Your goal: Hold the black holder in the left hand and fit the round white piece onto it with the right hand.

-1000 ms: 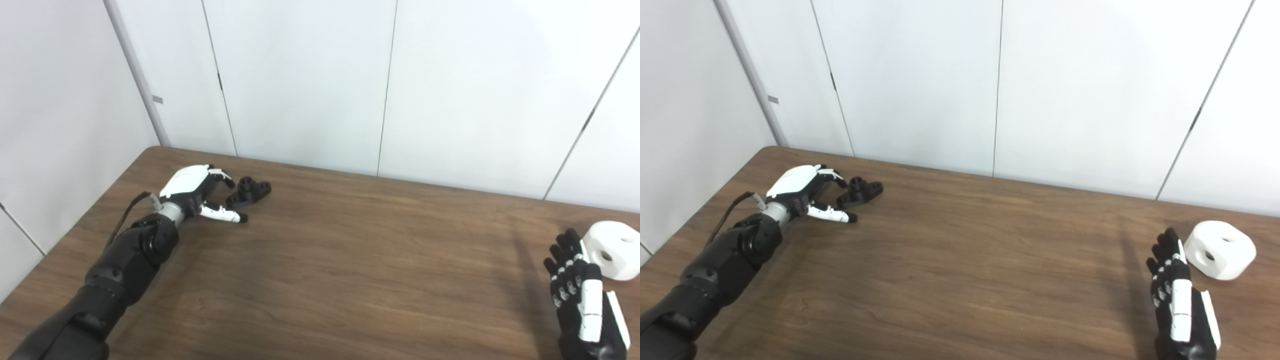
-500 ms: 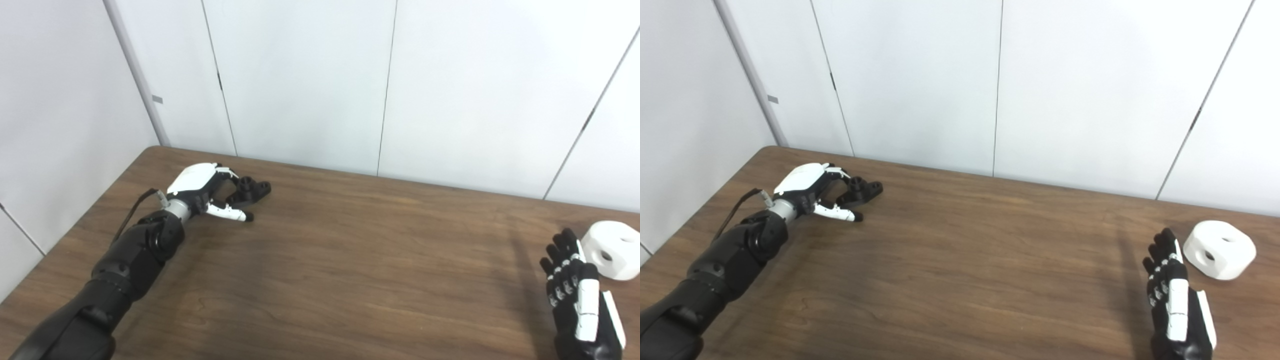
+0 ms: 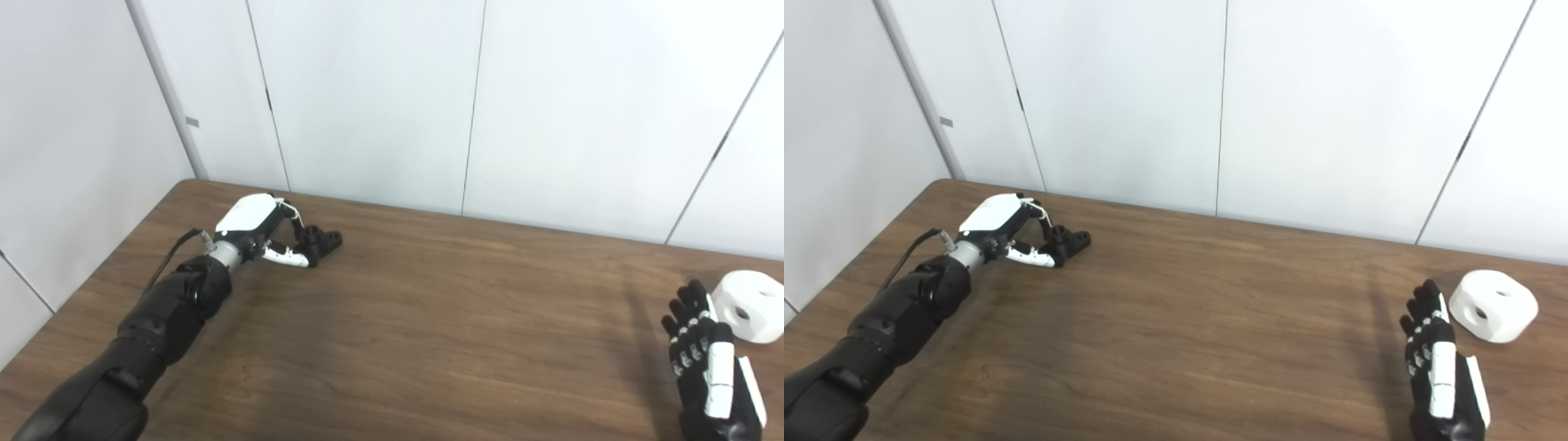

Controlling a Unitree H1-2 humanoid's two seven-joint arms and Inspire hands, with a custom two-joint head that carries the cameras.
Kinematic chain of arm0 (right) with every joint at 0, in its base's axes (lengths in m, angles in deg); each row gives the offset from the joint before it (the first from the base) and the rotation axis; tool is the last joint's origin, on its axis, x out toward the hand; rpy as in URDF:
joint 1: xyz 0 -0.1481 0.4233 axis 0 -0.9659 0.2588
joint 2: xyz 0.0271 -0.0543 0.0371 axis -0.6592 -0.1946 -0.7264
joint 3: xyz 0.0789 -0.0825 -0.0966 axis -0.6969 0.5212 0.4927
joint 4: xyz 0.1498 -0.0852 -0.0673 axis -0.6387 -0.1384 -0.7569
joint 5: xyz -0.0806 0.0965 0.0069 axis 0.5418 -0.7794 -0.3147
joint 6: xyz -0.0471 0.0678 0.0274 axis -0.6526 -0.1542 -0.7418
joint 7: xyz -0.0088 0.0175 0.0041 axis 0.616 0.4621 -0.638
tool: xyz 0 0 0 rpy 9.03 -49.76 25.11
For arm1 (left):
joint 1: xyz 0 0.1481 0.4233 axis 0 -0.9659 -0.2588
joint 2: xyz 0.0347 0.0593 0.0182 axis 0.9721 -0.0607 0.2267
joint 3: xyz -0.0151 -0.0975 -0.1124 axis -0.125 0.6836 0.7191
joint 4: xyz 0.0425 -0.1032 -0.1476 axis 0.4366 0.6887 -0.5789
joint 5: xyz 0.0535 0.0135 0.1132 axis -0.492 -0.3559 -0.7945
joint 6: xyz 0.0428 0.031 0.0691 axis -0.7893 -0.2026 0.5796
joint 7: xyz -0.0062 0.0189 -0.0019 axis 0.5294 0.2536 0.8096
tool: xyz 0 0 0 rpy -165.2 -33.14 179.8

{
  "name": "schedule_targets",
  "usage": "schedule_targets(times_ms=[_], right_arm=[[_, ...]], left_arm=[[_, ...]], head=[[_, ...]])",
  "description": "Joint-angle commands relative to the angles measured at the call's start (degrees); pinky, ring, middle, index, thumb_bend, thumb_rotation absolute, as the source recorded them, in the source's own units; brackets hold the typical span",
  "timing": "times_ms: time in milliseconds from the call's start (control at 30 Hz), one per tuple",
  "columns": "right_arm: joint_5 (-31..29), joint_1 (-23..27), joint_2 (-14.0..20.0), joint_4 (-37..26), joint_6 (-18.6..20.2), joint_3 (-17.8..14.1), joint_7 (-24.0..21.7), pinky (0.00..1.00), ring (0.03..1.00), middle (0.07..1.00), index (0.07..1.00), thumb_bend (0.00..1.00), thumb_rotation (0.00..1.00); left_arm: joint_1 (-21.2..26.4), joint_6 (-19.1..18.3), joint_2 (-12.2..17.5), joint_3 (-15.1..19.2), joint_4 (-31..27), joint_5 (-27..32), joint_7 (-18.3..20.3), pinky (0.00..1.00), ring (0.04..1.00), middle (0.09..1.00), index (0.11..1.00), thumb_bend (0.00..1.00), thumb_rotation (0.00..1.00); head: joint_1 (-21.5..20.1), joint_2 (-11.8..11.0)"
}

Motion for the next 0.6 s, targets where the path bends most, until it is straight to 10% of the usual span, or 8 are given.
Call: schedule_targets(times_ms=[0, 567], right_arm=[[-0.12, 1.35, 0.34, -1.58, -2.05, -0.21, -0.08, 1.00, 1.000, 1.000, 1.000, 0.50, 1.00], [0.13, 1.48, 0.24, -2.35, -2.04, -0.27, 0.36, 1.00, 1.000, 1.000, 0.993, 0.51, 1.00]], left_arm=[[2.45, 0.75, 1.61, 0.25, -0.28, -0.85, -1.51, 1.00, 0.885, 0.697, 0.483, 0.52, 0.05], [0.38, 1.62, -0.33, 2.04, -4.51, 1.28, -1.09, 1.00, 0.922, 0.722, 0.484, 0.52, 0.05]], head=[[-0.02, 0.01], [-1.80, 0.26]])
